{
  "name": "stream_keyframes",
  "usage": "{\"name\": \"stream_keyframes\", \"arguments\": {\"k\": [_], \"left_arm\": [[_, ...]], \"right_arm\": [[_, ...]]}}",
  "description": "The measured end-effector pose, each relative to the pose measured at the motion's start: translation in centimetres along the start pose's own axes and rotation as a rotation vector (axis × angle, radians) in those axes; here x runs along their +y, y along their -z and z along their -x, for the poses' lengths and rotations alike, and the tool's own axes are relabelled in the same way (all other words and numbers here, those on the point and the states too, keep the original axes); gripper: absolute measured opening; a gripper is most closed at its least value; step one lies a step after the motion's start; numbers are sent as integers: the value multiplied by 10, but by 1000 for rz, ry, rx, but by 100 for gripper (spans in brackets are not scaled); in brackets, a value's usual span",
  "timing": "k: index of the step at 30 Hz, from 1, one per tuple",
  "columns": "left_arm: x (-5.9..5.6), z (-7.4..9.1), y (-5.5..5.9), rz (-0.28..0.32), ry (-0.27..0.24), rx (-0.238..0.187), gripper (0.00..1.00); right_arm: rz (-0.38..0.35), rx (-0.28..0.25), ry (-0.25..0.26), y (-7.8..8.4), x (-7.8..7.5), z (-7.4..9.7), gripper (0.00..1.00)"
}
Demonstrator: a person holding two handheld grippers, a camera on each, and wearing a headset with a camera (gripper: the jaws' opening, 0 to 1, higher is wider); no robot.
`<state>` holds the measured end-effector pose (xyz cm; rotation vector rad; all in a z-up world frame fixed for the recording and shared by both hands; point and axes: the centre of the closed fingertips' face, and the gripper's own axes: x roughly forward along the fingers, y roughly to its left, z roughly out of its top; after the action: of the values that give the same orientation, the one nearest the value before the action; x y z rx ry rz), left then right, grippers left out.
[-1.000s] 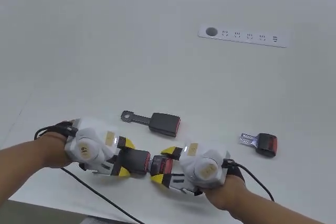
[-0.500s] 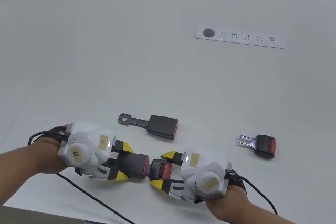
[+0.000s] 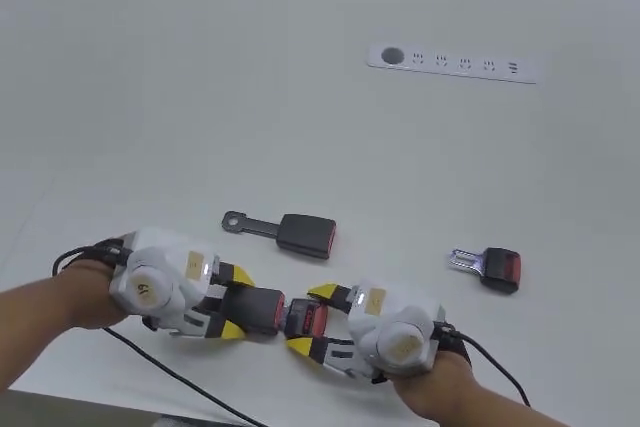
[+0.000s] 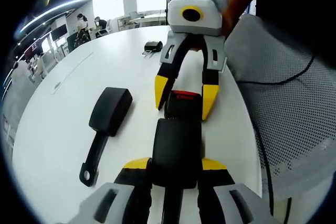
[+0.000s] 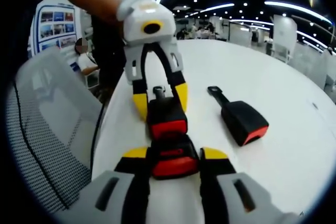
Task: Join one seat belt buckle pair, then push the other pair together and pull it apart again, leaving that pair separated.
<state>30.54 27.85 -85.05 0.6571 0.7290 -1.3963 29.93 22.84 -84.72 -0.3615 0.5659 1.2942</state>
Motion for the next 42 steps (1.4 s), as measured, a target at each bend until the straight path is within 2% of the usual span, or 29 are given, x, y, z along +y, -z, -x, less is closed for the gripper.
{"name": "stream_keyframes", "arguments": {"k": [8, 10, 12, 14, 16, 18, 20, 21, 22, 23, 24, 26, 28, 30, 32, 34, 36, 37, 40, 42], "left_arm": [[-1, 0, 0, 5, -1, 4, 34], [-1, 0, 0, 4, -1, 10, 35], [-1, 0, 0, 14, -3, 14, 35], [-3, -2, -1, 3, 7, 43, 35], [-4, -3, -2, -2, 9, 53, 36], [-4, -3, -2, 5, 6, 64, 36], [-5, -3, -3, 24, -1, 75, 37], [-6, -2, -5, 35, -5, 73, 38], [-3, -1, -7, 54, -41, 75, 41], [-1, 1, -9, 40, -56, 77, 44], [0, 4, -14, 39, -75, 58, 49], [3, 10, -28, 98, -111, -9, 58], [9, 16, -35, 100, -150, -30, 67], [13, 23, -41, 82, -188, -38, 74], [16, 29, -50, 99, -210, -67, 75], [20, 35, -57, 108, -240, -83, 76], [24, 38, -67, 121, -264, -113, 80], [27, 41, -72, 128, -274, -129, 81], [37, 47, -81, 129, -301, -136, 81], [49, 50, -84, 119, -330, -121, 80]], "right_arm": [[-15, 1, 4, 1, 0, 0, 36], [8, 6, 5, 0, 1, 0, 36], [-24, 3, -3, 0, 1, -1, 36], [42, 7, 2, 1, 3, 0, 37], [15, 8, 0, 2, 3, 0, 38], [48, 22, 1, 2, 4, 1, 38], [-17, 13, 8, -1, 2, 5, 38], [-64, -11, 23, -4, -1, 8, 40], [-111, -47, 47, -9, -6, 13, 44], [-125, -73, 59, -13, -9, 18, 51], [-133, -92, 71, -16, -13, 25, 56], [-200, -81, 76, -14, -16, 36, 71], [-187, -79, 93, -12, -21, 49, 84], [-170, -89, 112, -11, -25, 63, 81], [-213, -91, 123, -9, -29, 74, 85], [-238, -92, 156, -1, -35, 91, 90], [-246, -130, 202, 3, -41, 113, 89], [-249, -127, 223, 10, -44, 124, 90], [-282, -101, 248, 26, -51, 146, 92], [-286, -115, 270, 33, -58, 160, 93]]}}
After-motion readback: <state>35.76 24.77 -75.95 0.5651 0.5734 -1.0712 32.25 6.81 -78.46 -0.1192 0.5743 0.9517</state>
